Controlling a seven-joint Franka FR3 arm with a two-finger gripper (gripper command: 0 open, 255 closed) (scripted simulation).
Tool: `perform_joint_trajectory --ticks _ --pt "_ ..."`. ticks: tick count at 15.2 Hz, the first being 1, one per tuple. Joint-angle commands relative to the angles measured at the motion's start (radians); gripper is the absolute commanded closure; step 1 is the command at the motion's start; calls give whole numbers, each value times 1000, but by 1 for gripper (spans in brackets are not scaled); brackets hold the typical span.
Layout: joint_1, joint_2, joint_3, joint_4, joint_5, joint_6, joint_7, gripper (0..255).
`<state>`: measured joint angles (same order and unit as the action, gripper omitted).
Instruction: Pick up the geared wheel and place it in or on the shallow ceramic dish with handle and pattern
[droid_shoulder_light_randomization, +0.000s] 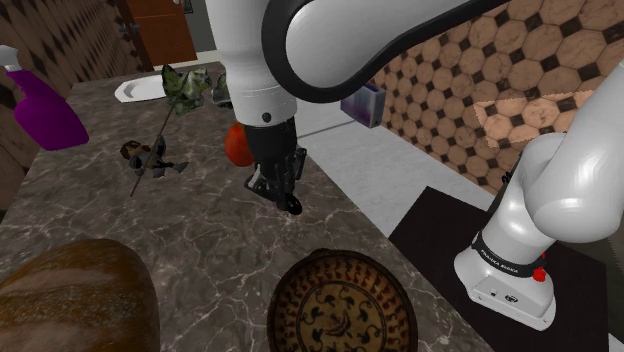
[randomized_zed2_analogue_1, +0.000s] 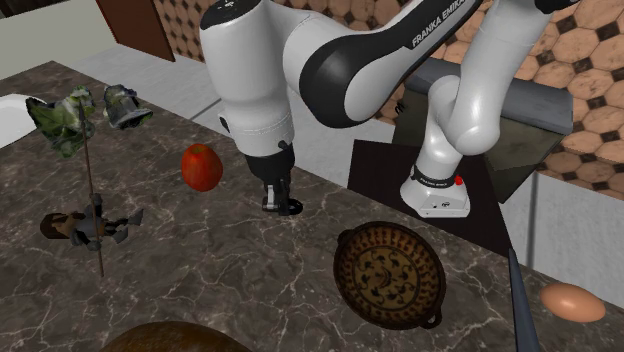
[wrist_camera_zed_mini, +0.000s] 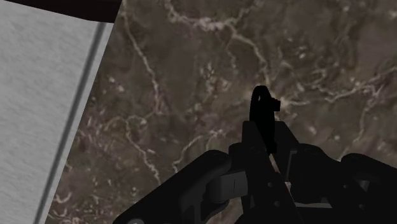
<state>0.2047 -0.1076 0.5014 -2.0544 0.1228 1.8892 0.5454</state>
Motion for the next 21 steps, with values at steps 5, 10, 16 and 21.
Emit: perform_joint_trajectory --ticks 5,10,16,21 --pt "-1 -9 -3 32 2 -40 0 255" --pt "-3 -18 -7 90 4 -107 1 255" --pt "-5 -22 -11 167 3 -187 5 255" --pt "-7 -18 -12 238 0 -254 10 255"
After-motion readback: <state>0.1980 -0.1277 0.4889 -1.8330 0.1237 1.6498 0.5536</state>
